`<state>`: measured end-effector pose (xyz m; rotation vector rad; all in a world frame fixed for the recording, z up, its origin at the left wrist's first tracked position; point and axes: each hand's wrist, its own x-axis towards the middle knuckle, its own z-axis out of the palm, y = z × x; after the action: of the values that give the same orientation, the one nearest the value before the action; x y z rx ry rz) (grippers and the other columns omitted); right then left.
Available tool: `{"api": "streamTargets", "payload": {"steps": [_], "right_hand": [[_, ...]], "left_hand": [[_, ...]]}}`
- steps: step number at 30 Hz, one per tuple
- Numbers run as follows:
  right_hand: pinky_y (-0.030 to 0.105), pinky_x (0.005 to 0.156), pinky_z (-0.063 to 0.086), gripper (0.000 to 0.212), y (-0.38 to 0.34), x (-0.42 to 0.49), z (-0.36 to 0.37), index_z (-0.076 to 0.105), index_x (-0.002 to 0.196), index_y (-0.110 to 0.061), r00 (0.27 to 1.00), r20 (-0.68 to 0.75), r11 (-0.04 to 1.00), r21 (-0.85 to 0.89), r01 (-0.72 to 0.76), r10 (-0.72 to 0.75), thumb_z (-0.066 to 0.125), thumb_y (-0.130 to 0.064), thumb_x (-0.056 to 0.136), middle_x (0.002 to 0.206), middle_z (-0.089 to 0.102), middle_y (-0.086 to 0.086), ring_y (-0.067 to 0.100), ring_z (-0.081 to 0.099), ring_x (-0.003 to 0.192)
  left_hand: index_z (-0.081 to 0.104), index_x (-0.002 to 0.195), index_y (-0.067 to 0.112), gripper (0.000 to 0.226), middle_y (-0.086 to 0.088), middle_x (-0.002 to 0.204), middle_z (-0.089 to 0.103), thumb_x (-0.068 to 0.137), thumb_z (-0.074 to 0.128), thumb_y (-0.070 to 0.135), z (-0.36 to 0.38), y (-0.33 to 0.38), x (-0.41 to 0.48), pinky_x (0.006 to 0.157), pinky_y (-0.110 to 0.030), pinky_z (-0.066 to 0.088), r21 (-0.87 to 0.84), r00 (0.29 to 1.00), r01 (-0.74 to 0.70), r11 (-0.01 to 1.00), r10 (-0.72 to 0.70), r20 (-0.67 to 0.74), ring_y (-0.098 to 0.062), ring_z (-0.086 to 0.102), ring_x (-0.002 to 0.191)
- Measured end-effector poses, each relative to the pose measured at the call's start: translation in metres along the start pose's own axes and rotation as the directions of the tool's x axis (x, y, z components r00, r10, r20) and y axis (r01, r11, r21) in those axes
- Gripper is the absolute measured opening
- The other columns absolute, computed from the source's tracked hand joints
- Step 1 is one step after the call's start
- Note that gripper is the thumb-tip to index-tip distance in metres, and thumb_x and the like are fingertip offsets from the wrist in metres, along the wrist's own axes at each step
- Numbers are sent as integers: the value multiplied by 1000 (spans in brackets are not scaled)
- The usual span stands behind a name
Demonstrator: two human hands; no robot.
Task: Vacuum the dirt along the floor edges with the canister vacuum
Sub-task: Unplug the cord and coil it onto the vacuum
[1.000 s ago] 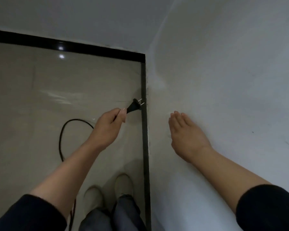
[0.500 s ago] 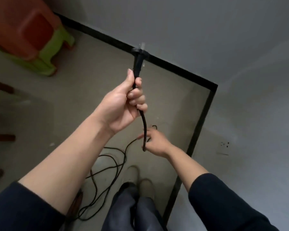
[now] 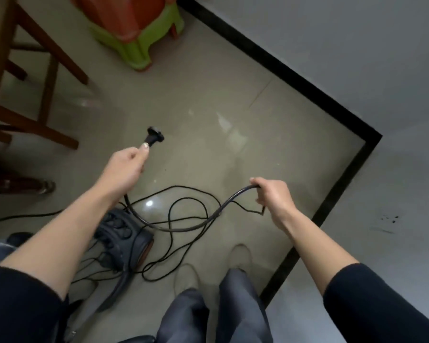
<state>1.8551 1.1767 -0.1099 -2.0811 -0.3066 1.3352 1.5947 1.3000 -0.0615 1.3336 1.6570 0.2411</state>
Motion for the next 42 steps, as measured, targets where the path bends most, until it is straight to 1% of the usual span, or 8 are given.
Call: {"api": "streamTargets", "payload": {"steps": [4, 12, 19, 22, 26, 29, 33, 42], "right_hand": [[26, 51, 22, 42, -27, -37, 60, 38, 51, -20, 976, 190, 843, 503, -192, 109, 58, -7, 85, 43, 19, -6, 11, 15, 38], [26, 54, 28, 32, -50, -88, 89, 28, 43, -21, 862, 507, 748, 574, -333, -5, 41, -5, 68, 51, 10, -3, 14, 10, 46], [26, 60, 33, 26, -56, -103, 82, 21, 50, -22, 793, 575, 670, 671, -318, -199, 36, -6, 63, 54, 10, -3, 14, 11, 53], [28, 68, 37, 26, -60, -94, 73, 20, 55, -22, 811, 534, 697, 676, -239, -240, 39, -4, 61, 58, 13, -2, 16, 16, 56], [44, 89, 53, 33, -42, -53, 62, 29, 60, -17, 855, 485, 843, 526, -115, -186, 35, 14, 50, 67, 34, 5, 20, 50, 68], [41, 83, 57, 38, 6, -7, 75, 37, 67, -13, 932, 357, 989, 149, 7, -60, 27, 24, 68, 84, 49, 10, 29, 64, 91], [32, 63, 33, 11, 99, 66, 110, 48, 80, -12, 958, 219, 719, -634, 283, -183, 50, -4, 89, 78, 55, 8, 32, 53, 79], [22, 44, 27, 27, 288, 180, 187, 41, 62, -16, 946, 236, 680, -733, 24, 221, 55, -14, 85, 61, 45, -2, 12, 42, 54]], "left_hand": [[39, 73, 18, 38, 2, 60, 38, 92, 61, 43, 40, -54, -38, 54, -32, 27, -58, 994, 91, 994, -88, 58, -18, 34, 57], [46, 82, 20, 44, 3, 63, 30, 65, 73, -10, 57, -111, -52, 56, -28, 30, -223, 994, 67, 973, -45, 103, -15, 30, 58], [60, 94, 18, 39, -5, 85, 50, 55, 65, 18, 92, -103, -63, 63, -25, 38, -173, 928, 4, 985, 60, 367, -18, 48, 74], [62, 78, 20, 19, -6, 90, 52, 75, 61, 38, 96, -107, -61, 67, -24, 38, -132, 947, 2, 991, 41, 320, -20, 52, 83], [49, 73, 17, 39, -3, 97, 45, 102, 41, 43, 76, -135, -47, 87, -27, 30, 107, 983, -8, 994, -12, 185, -19, 38, 99], [47, 69, 19, 44, 2, 81, 53, 100, 36, 48, 65, -164, -32, 87, -39, 41, 264, 992, -9, 964, -24, 120, -25, 52, 93], [49, 69, 11, 45, -4, 62, 55, 100, 43, 43, 84, -203, -7, 61, -38, 43, 225, 999, 8, 974, -15, 29, -27, 57, 63], [44, 70, 21, 46, -1, 56, 55, 83, 35, 64, 168, -314, 65, 55, -38, 42, 254, 998, -57, 966, 58, 4, -22, 56, 58]]}}
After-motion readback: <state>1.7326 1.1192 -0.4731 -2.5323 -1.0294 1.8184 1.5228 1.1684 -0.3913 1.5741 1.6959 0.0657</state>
